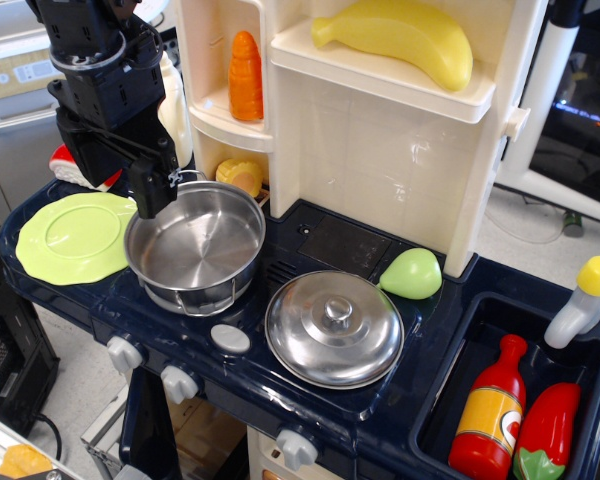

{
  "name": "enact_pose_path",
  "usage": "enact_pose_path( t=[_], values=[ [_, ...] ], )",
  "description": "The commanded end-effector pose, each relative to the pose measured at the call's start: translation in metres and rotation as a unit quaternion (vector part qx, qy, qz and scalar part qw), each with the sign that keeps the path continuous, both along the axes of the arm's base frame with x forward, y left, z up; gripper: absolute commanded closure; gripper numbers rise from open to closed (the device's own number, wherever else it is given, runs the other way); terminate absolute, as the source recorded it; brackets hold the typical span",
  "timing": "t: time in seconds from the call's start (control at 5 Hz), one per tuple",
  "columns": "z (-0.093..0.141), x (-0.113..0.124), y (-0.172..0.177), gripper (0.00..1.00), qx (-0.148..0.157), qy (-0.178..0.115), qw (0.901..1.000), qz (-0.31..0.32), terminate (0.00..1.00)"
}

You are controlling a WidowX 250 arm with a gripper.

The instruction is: Put lid on pot or pan

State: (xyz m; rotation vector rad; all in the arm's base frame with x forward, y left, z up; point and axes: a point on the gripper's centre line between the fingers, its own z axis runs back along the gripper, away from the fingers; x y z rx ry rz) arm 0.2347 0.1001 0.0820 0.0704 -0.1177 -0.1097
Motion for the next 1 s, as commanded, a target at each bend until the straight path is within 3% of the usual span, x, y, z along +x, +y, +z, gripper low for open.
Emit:
enact_pose_path(
  t=[0.0, 0.2, 0.4, 0.6, 0.8],
  values=[
    [0.0, 0.0, 0.0, 0.0, 0.0, 0.0, 1.0, 0.0, 0.0],
    [0.023, -0.014, -0.043, 0.0, 0.028, -0.003, 0.999, 0.034, 0.0],
    [0.027, -0.029, -0.079, 0.0, 0.031, -0.023, 0.9976, 0.057, 0.0],
    [0.025, -0.032, -0.103, 0.0, 0.012, -0.027, 0.9986, 0.044, 0.0],
    [0.006, -0.027, -0.123, 0.0, 0.01, -0.048, 0.9985, 0.022, 0.0]
  ],
)
